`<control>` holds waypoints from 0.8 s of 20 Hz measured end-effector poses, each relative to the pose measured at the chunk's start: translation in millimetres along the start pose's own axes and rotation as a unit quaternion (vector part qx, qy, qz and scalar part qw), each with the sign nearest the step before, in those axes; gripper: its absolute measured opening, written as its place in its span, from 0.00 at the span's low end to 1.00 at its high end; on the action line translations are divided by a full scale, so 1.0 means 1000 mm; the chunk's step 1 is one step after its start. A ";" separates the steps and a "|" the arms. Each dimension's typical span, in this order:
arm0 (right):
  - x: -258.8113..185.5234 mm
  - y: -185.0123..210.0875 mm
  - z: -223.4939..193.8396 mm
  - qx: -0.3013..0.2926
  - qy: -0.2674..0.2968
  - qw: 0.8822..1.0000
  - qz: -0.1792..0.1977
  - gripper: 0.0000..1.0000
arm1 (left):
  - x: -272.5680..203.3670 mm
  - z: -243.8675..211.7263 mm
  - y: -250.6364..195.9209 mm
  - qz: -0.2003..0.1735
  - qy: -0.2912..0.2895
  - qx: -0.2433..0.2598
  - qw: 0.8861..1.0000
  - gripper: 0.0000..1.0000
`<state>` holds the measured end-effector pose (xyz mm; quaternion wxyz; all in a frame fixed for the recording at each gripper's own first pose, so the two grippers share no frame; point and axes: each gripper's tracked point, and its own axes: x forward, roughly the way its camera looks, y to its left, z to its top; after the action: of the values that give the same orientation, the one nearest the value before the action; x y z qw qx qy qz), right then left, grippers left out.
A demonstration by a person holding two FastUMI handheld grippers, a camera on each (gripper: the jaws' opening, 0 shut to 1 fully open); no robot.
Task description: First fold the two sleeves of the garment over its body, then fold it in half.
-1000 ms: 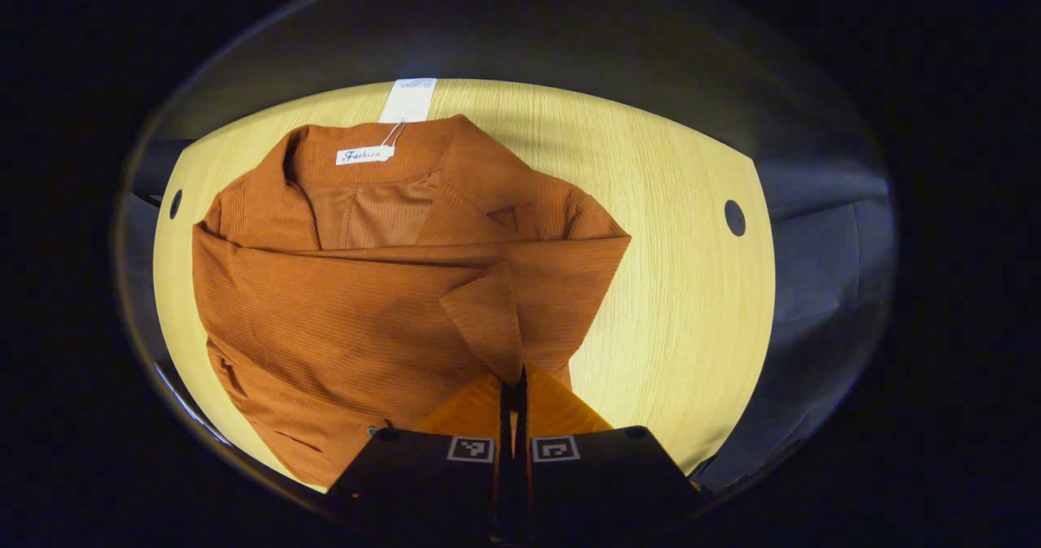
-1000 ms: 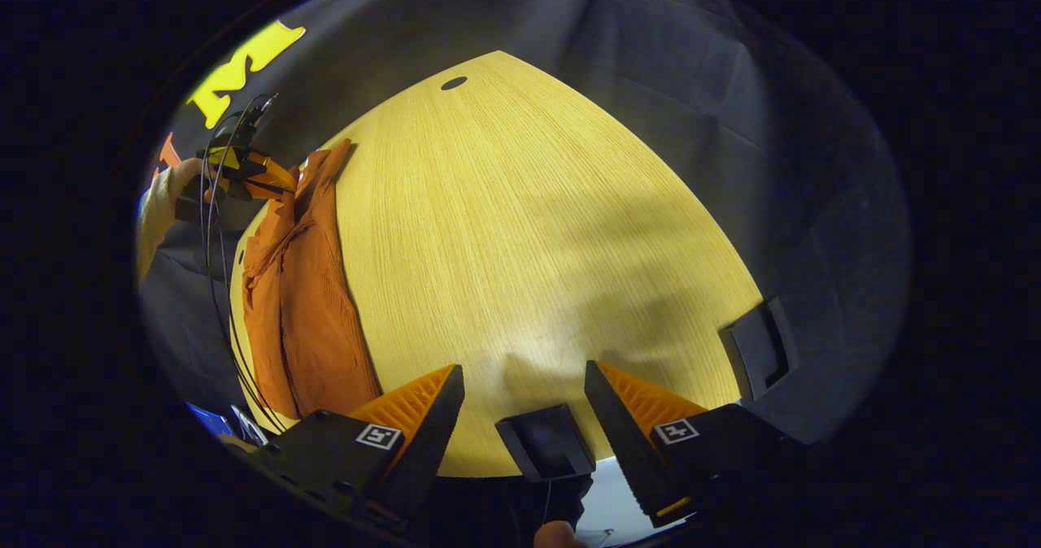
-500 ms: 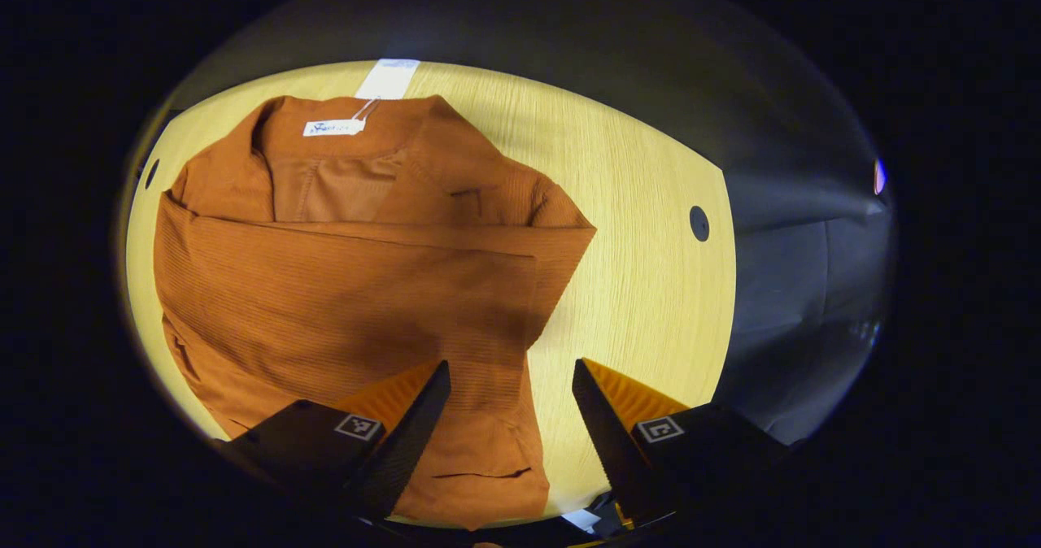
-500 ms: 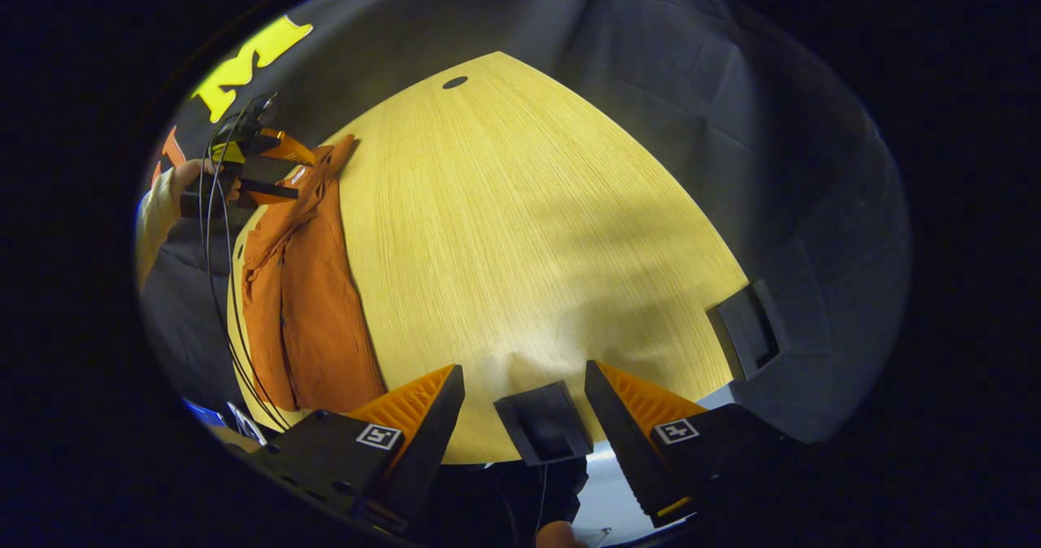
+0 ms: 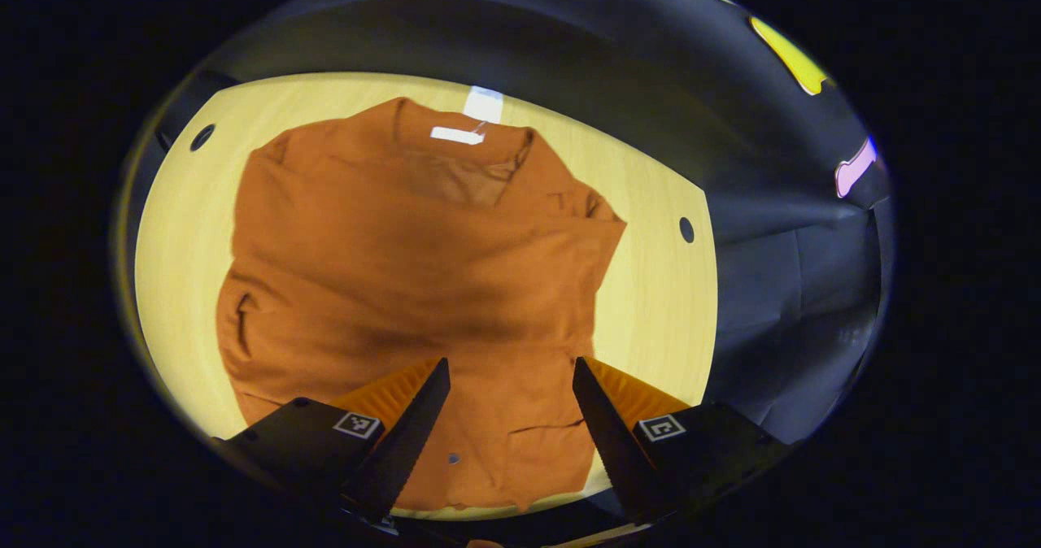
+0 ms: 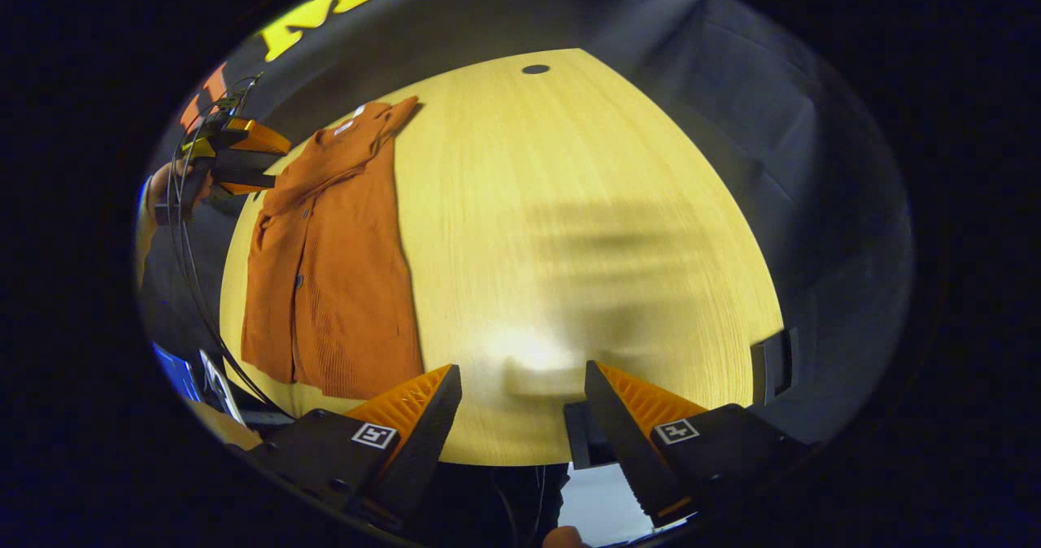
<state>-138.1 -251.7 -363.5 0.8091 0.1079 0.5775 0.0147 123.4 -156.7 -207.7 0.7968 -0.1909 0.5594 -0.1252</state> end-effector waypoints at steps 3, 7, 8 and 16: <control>0.005 0.028 0.000 -0.026 0.013 1.000 0.006 0.98 | -0.036 -0.031 0.059 0.010 -0.007 0.000 1.000 0.99; 0.013 0.056 -0.012 -0.075 0.042 0.996 0.029 0.99 | -0.083 -0.089 0.146 0.009 -0.008 -0.031 0.999 0.99; 0.014 0.060 -0.015 -0.086 0.046 0.995 0.030 0.98 | -0.093 -0.105 0.170 0.016 -0.006 -0.039 0.999 0.99; 0.032 0.096 -0.026 -0.084 0.073 0.990 0.085 0.95 | -0.153 -0.197 0.308 0.015 0.006 -0.102 0.995 0.99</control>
<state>-142.1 -149.7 -382.5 0.7670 0.0865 0.6203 0.1394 -118.7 150.2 -274.8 0.7717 -0.2624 0.5765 -0.0565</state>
